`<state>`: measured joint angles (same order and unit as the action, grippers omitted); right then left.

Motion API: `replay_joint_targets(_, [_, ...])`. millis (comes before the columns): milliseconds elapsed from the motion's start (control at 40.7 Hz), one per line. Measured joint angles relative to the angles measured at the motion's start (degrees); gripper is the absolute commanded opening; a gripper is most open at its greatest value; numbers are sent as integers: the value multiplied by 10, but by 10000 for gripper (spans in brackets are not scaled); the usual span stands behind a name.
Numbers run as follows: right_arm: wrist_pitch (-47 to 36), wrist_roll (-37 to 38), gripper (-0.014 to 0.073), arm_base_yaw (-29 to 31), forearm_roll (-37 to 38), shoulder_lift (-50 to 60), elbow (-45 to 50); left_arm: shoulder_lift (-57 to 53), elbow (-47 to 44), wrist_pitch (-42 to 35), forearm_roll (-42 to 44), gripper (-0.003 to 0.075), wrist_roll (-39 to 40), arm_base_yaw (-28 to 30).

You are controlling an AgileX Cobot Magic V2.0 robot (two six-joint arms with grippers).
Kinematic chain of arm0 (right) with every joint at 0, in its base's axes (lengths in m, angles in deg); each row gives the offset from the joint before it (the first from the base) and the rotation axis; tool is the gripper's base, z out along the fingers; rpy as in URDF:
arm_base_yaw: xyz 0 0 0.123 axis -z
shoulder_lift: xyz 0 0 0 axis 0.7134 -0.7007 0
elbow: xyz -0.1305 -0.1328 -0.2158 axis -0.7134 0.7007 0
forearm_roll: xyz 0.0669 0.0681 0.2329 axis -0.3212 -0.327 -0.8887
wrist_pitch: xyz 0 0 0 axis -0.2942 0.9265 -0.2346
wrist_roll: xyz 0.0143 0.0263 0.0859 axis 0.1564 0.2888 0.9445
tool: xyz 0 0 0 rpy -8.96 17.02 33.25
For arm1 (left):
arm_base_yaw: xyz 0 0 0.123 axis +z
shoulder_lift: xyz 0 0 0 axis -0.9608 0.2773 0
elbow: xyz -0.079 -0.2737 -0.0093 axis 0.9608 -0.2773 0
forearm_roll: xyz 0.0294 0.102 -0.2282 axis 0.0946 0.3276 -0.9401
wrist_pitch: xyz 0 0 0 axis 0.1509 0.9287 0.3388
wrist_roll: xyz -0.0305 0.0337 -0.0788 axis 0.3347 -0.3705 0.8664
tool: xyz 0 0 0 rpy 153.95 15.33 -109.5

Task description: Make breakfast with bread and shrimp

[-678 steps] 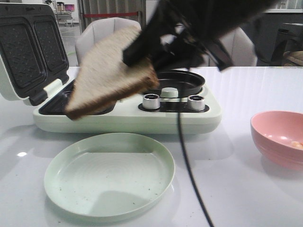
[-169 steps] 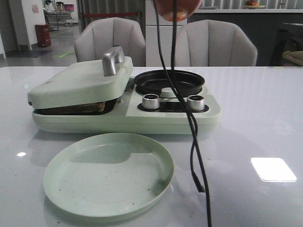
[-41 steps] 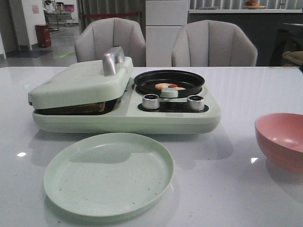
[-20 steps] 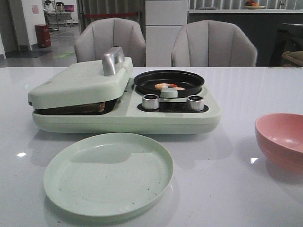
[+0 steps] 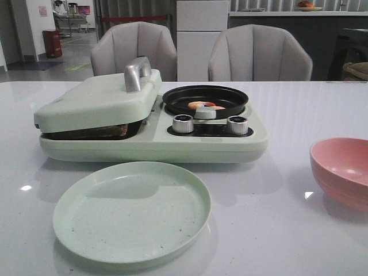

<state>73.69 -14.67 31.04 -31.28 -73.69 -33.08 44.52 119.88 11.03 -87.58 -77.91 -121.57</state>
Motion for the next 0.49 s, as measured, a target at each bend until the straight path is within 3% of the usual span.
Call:
replay_joint_targets(148, [1, 6, 44, 0, 0, 6, 3, 0, 0, 0, 6, 102, 0, 0])
replay_joint_targets(492, [-11, 14, 37, 0, 0, 6, 5, 0, 0, 8, 83, 101, 66, 21])
